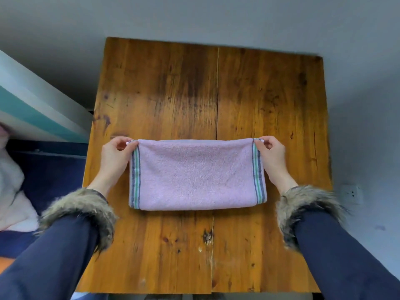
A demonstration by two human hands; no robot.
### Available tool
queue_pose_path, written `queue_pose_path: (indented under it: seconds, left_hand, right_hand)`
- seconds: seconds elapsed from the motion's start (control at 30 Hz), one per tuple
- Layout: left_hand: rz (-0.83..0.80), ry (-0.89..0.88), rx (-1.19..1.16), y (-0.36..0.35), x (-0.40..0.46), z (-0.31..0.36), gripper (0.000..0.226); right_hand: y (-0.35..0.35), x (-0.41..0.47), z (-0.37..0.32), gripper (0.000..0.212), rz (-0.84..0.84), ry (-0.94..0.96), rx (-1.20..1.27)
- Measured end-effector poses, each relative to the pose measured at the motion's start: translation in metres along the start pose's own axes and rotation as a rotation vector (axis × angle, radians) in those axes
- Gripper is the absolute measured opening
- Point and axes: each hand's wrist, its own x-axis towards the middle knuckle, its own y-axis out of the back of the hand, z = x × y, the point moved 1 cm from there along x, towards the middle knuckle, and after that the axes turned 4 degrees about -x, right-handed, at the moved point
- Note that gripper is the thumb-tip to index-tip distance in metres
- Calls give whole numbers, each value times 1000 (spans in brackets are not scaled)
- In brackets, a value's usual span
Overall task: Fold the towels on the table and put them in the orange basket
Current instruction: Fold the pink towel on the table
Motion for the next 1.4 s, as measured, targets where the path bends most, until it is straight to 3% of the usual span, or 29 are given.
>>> queue_pose_path:
  seconds: [0.37,0.57,0.67,0.77,0.83,0.97,1.07,1.27,1.4]
  left_hand:
    - [85,-230,78,-11,-1,7,11]
    - [129,-173,135,-23,13,-1,10]
    - [210,-228,328,-34,14,4,24]
    - [245,-417,636,-48,-2,7,36]
    - [182,-571,700,-69,-25,3,41]
    - [-139,-779,864,-119,-67,-19,46]
    - [-239,-781,944,-119,-60,-29,51]
    - [-220,-673,1004,-51,-32,-44,54]
    - [-164,-562,837,-16,-44,-47,48]
  right_hand:
    - [-17,2,8,14,193,62,-167]
    - [-23,5,10,15,244,54,-214]
    - [-24,6,8,17,263,47,-283]
    - [-30,-9,1,36,347,222,-480]
    - [-52,-32,-4,40,305,414,-577]
    - [-104,-70,16,38,151,657,-649]
    - [-102,-67,30,45,91,624,-757]
    - [-49,-37,49,55,7,424,-909]
    - [-47,-39,45,56,23,410,-949]
